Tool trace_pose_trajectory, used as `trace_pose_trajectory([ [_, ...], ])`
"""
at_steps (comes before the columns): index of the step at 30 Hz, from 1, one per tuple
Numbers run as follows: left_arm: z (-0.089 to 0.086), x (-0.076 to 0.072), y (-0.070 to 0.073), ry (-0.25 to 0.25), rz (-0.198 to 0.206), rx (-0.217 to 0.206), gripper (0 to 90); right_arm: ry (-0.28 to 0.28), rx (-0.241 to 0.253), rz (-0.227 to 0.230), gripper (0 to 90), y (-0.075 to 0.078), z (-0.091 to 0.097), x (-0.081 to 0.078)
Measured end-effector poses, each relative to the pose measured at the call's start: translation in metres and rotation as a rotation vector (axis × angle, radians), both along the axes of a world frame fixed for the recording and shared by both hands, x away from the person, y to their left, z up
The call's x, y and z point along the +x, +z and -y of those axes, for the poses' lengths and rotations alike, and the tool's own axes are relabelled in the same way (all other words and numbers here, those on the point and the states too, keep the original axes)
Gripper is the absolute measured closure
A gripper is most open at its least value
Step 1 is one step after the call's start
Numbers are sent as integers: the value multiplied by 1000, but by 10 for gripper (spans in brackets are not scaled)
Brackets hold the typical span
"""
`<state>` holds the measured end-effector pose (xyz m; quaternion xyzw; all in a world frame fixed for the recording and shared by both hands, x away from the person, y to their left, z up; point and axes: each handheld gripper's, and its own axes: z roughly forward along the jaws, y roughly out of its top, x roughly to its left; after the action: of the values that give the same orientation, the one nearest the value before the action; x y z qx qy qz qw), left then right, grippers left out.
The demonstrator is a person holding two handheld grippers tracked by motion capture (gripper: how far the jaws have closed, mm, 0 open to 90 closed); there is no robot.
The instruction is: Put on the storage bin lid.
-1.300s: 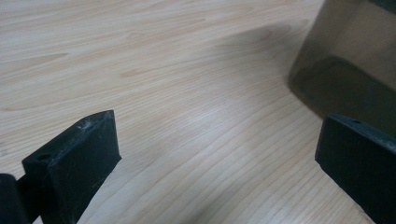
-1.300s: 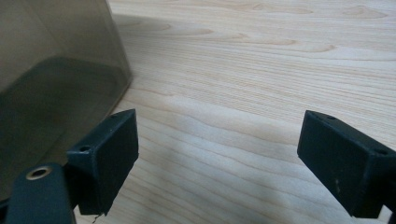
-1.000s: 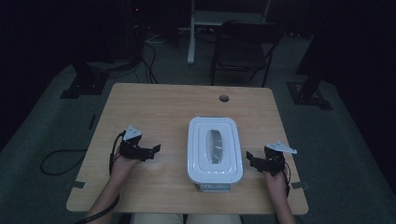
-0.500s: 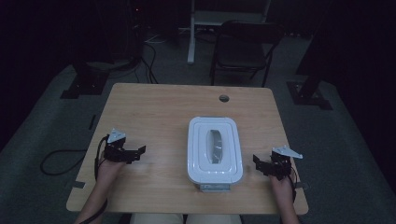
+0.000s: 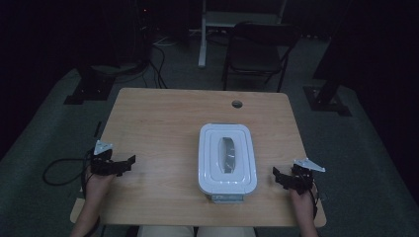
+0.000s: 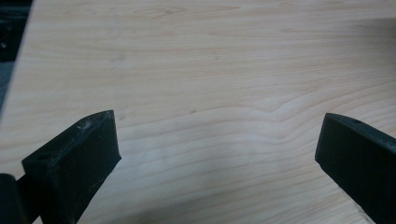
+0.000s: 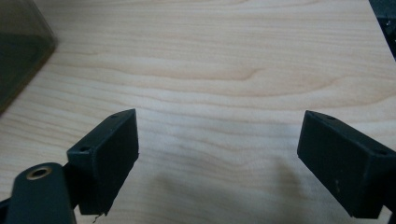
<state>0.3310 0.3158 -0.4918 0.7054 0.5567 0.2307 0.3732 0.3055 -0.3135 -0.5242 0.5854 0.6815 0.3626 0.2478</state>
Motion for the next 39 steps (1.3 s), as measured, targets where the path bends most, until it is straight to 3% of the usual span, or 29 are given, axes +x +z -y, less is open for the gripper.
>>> trace_pose_trajectory([
  [11,-22,-15,-4,129,-61,31,5,-25,-27,-24,126,-2,4,-3],
  [17,-26,-24,-5,190,-87,69,5,-29,-39,-36,126,-2,4,-3],
  [20,-24,-28,-7,191,-104,86,5,-35,-33,-43,126,-2,5,-3],
  [27,-24,-33,-14,208,-141,127,5,-47,-92,-82,130,-4,0,-1],
  [31,-24,-35,-19,206,-156,145,6,-49,-91,-83,131,-4,0,-1],
  [39,-24,-35,-28,216,-174,146,5,-50,-89,-85,126,-4,0,0],
])
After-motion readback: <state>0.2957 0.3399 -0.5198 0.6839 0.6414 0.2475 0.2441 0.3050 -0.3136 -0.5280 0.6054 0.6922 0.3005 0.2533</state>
